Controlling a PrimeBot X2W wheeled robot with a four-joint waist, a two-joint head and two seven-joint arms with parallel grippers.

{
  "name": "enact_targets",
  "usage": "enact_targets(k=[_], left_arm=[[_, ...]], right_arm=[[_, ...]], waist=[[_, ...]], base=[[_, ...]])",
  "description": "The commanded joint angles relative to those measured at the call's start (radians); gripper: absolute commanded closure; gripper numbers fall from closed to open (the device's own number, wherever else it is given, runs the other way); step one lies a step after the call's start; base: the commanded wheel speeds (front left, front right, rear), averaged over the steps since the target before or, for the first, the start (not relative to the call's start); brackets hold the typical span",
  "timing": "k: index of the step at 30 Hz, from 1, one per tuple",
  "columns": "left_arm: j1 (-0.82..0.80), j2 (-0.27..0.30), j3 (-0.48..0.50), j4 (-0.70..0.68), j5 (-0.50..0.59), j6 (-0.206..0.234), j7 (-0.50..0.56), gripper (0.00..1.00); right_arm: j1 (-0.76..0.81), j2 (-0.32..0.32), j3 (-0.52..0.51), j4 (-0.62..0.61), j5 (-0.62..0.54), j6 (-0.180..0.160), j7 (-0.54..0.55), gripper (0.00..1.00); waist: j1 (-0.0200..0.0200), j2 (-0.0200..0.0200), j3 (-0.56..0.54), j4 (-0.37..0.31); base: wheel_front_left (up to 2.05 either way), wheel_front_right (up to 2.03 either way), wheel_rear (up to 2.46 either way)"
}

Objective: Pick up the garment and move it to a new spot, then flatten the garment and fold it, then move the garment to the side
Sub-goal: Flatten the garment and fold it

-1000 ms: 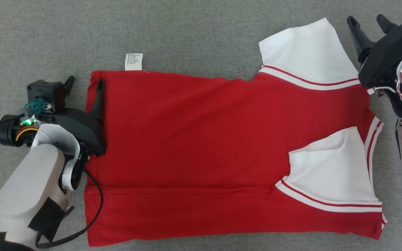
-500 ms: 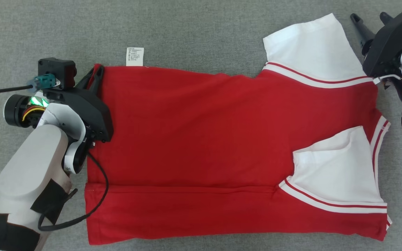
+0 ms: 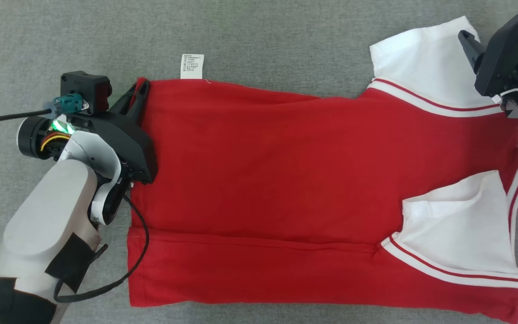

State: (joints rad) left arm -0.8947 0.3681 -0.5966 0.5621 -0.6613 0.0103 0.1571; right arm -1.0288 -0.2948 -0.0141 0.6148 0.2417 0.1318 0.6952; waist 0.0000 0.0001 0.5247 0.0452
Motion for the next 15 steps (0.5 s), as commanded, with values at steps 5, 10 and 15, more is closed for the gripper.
enact_targets(k=[5, 10, 15], left_arm=[[0.053, 0.009, -0.013, 0.002, 0.0, 0.017, 0.014, 1.0], [0.052, 0.003, -0.02, -0.02, 0.004, 0.016, 0.001, 1.0], [0.042, -0.003, -0.021, -0.025, 0.001, 0.007, -0.016, 1.0]], right_arm=[[0.019, -0.023, 0.015, 0.004, -0.022, -0.003, -0.009, 0.0], [0.018, -0.023, 0.013, 0.031, -0.043, -0.003, -0.007, 0.1], [0.009, -0.012, 0.019, 0.047, -0.052, -0.003, -0.015, 1.0]], waist=[[0.0, -0.0001, 0.007, 0.022], [0.0, -0.0001, 0.009, 0.031], [0.0, -0.0001, 0.013, 0.031]], base=[[0.0, 0.0, 0.0], [0.0, 0.0, 0.0], [0.0, 0.0, 0.0]])
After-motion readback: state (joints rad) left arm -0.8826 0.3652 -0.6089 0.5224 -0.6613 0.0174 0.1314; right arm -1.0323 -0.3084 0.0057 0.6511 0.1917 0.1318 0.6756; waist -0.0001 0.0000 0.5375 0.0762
